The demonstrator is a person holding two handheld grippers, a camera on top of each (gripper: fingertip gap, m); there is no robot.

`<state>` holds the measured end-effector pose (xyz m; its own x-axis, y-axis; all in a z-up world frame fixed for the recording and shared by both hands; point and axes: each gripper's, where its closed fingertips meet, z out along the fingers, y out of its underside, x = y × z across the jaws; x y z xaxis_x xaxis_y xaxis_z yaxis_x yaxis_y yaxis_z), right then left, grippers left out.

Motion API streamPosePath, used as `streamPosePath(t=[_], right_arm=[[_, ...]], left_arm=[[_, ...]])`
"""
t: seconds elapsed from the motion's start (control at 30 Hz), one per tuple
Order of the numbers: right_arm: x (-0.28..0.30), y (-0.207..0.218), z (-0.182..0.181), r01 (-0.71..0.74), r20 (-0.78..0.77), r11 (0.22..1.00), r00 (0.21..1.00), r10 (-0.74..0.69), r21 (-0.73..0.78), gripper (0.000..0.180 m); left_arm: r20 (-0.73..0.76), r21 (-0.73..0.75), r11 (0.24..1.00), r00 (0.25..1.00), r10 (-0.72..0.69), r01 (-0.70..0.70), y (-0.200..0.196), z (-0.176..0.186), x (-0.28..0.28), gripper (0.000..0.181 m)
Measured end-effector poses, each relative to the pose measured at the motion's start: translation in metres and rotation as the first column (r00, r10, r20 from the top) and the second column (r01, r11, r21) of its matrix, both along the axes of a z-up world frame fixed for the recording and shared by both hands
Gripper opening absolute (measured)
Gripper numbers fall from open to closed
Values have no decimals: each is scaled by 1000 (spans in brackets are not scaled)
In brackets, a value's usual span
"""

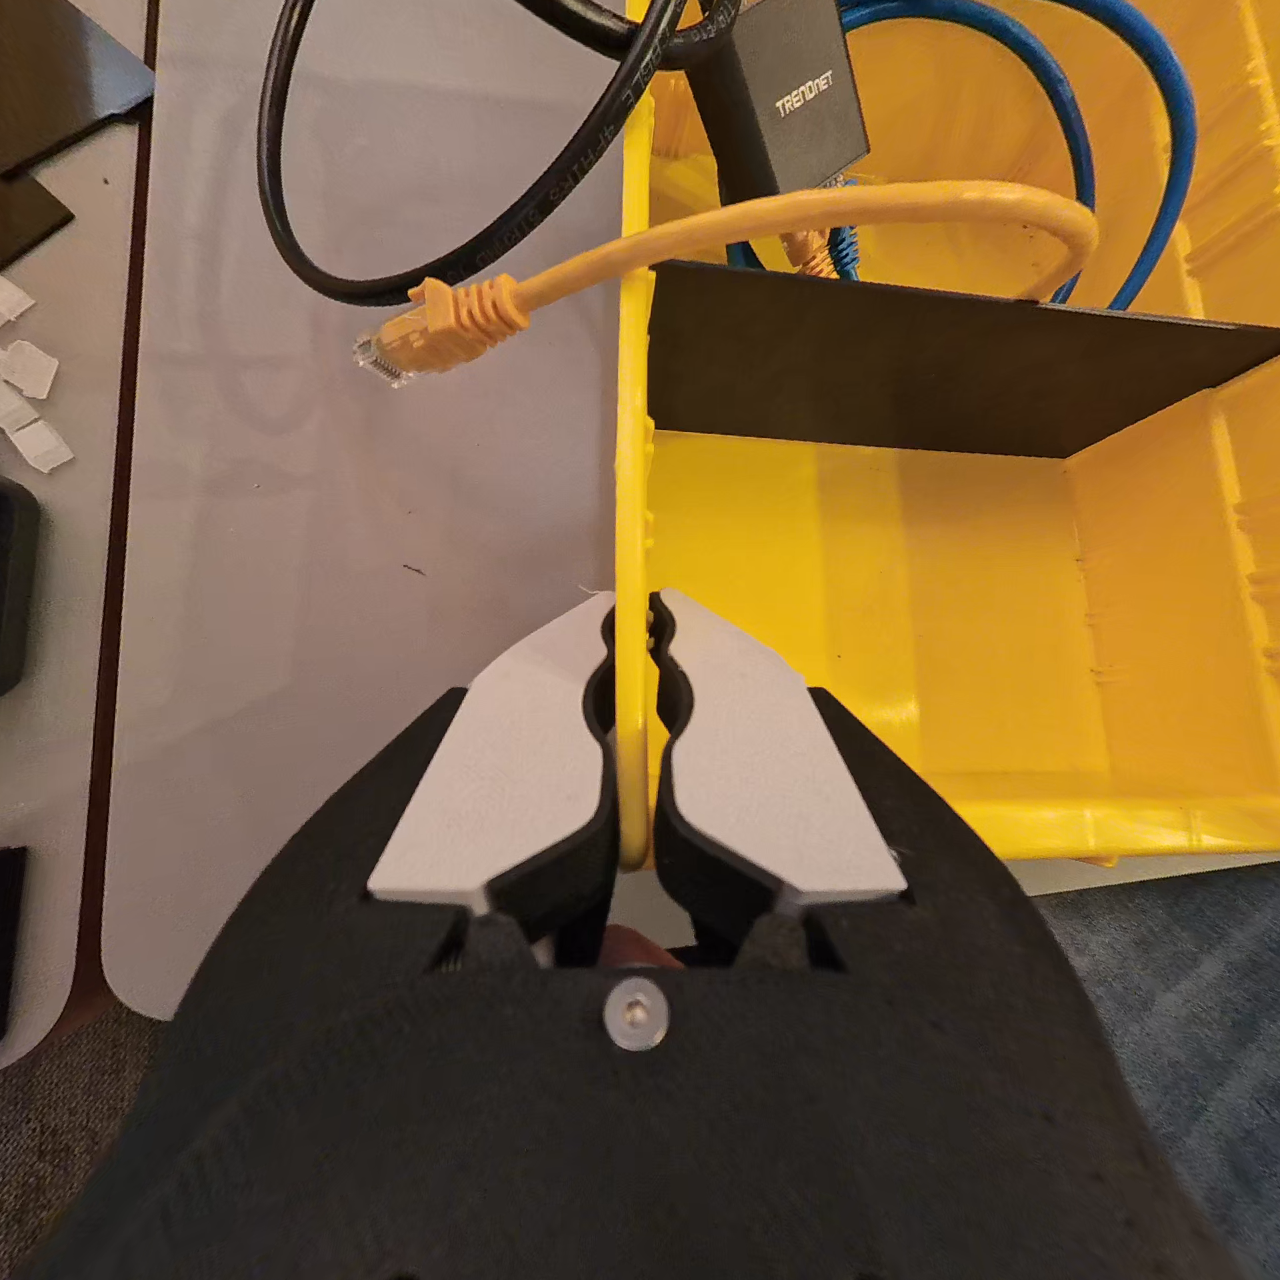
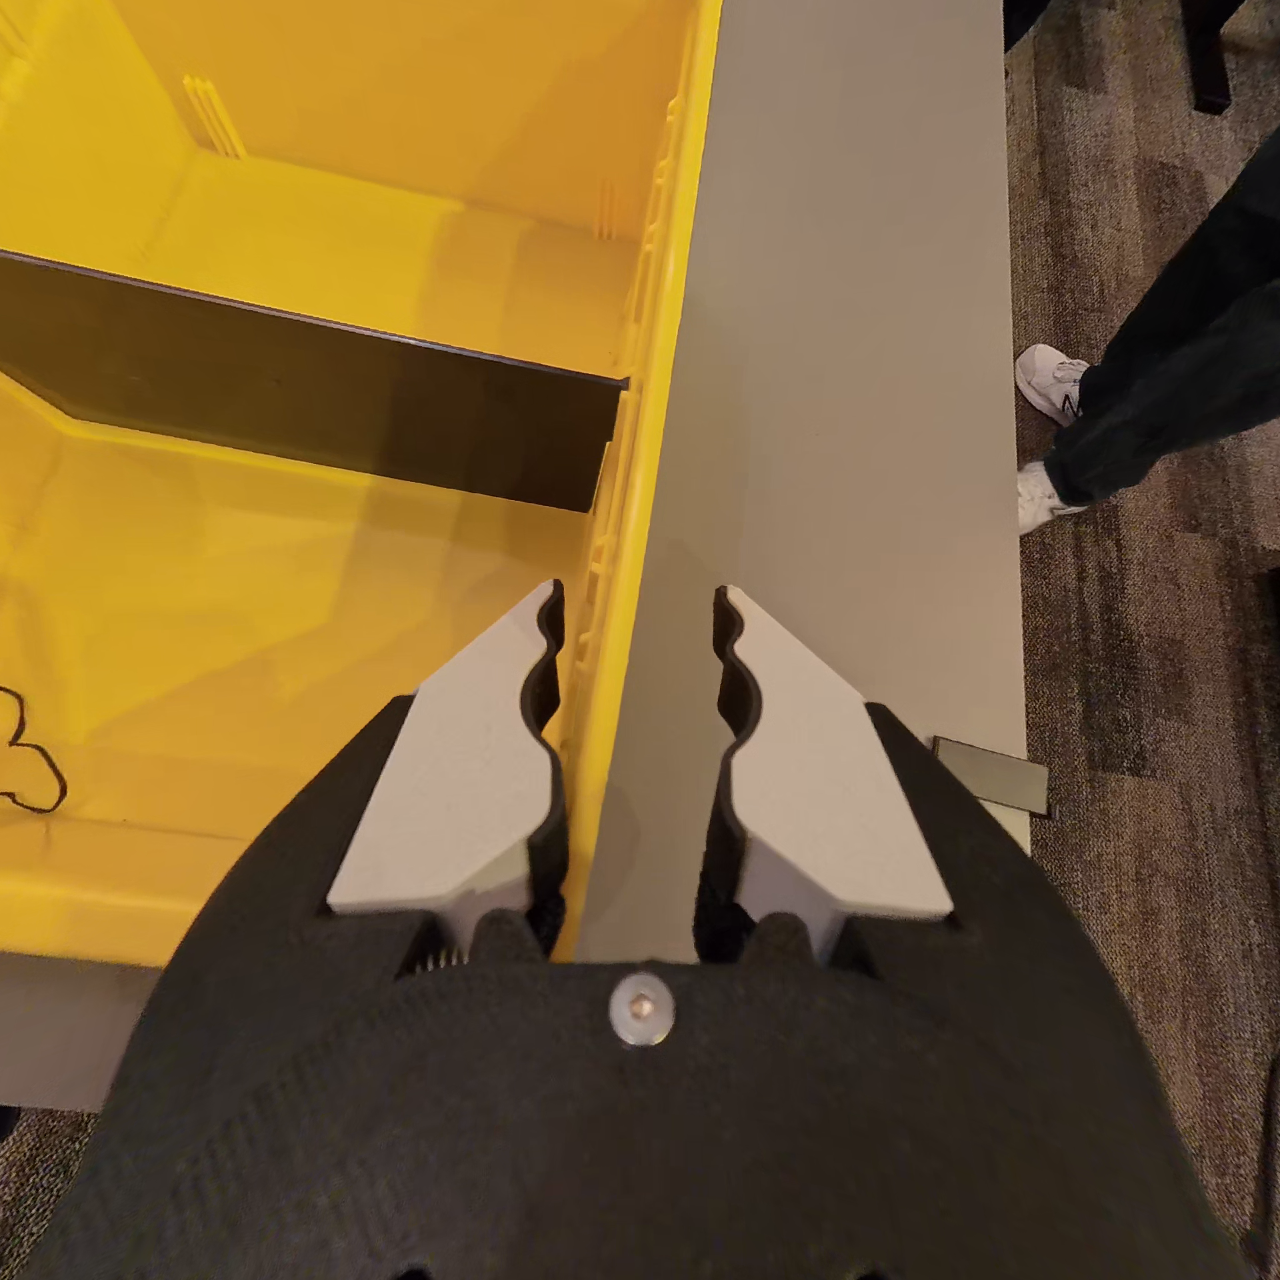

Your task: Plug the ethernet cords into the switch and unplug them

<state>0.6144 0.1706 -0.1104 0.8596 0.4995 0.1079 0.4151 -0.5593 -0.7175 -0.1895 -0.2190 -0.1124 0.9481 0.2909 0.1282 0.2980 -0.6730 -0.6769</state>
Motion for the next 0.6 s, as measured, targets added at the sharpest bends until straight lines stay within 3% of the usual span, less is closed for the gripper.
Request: streamPosePath(t=[0.03, 0.13, 0.27, 0.33, 0.6], right_arm=[[-1, 0, 1, -1, 0, 1000, 1000, 1, 4, 42], [-1, 0, 4, -3, 15, 1000, 1000, 3, 27, 46], [-2, 0, 17, -11, 63, 994, 998, 4, 112, 61], [-3, 1, 32, -14, 89, 982, 996, -2, 186, 69], [-45, -11, 102, -93, 167, 925, 985, 33, 369, 67]], left_arm=[[2, 4, 1000, 1000, 2, -2, 0, 0, 0, 6], [11, 22, 1000, 1000, -3, 3, 1, 1, -1, 6], [18, 59, 998, 1000, 8, -9, 1, 8, -4, 34], [7, 115, 993, 1000, 9, -10, 2, 20, -5, 40], [-258, 188, 980, 966, -10, 60, 14, 70, -12, 50]])
